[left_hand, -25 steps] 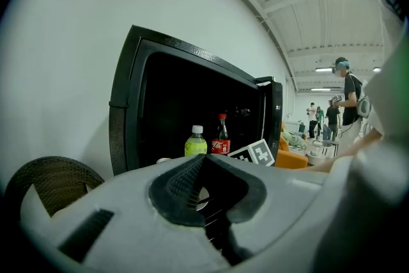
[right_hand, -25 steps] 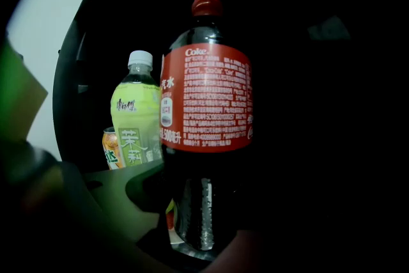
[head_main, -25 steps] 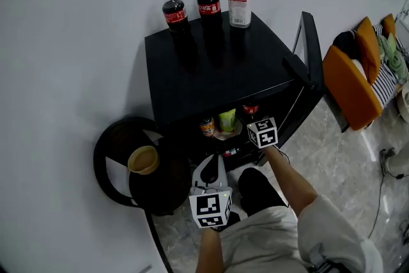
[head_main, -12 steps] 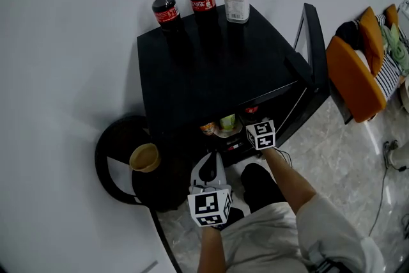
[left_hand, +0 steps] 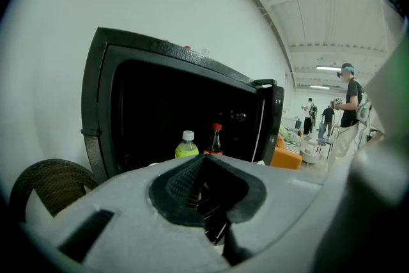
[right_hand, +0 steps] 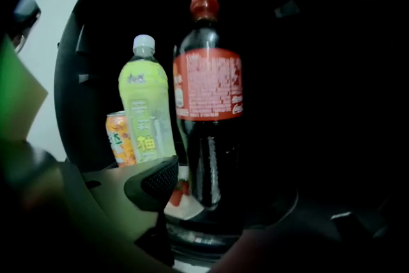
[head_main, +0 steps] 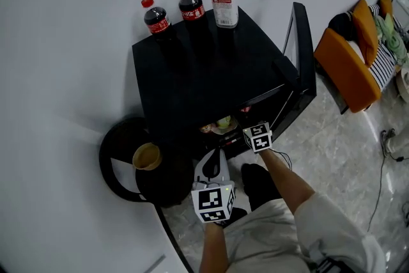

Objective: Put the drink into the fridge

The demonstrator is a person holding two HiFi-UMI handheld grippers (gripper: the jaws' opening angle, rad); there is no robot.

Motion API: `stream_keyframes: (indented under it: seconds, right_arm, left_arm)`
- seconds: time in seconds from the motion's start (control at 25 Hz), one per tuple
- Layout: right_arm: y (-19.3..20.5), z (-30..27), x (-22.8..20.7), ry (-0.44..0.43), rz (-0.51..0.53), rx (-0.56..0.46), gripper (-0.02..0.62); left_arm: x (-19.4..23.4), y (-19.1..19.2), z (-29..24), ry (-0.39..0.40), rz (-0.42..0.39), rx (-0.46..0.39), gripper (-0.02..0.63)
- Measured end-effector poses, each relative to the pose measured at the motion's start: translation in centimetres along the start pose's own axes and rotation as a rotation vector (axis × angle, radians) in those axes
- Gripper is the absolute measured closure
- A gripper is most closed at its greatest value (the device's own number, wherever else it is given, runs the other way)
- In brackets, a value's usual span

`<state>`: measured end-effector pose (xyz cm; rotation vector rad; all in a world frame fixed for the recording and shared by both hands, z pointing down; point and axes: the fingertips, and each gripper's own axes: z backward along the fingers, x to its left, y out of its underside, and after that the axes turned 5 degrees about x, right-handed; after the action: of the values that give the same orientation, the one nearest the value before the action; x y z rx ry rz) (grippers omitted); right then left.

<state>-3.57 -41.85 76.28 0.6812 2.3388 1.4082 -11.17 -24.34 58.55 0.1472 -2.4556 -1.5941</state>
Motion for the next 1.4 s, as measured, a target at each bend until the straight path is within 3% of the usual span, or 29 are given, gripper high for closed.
stream_keyframes:
  seconds: [0.36, 0.52, 0.84, 1.04, 1.2, 1.4]
  right_arm:
    - [-2.0, 11.9, 3.0, 0.028, -0.081, 0.021, 0.331]
    - [-3.6, 18.4, 5.9, -0.004, -0.089, -0.031, 0.337]
    - [-4.6, 29.6, 8.4, 0.041, -0.005, -0.065, 0.441]
    - [-4.3, 34.0, 9.3, 0.05, -0.075, -0.093, 0.56]
    - [-3.5, 36.5, 11.6, 0.011, 0.017, -0.069, 0.583]
    - [-2.0, 37.9, 12.9, -0.023, -0.026, -0.061, 0.588]
  left_arm:
    - [-0.5, -2.1, 5.6, -0.044, 0.09, 0.076, 0.597]
    - [-1.3, -2.4, 8.8, -0.063, 0.066, 0.079, 0.597]
    - [-5.8, -2.9, 14.4, -0.038, 0.05, 0.029, 0.597]
    - [-7.9, -0.8, 18.2, -0.028, 0.024, 0.024, 0.597]
    - [-9.1, 0.9, 20.7, -0.035, 0.035, 0.028, 0.597]
    - [-11.1, 2.2, 22.2, -0.022, -0.003, 0.028, 0.597]
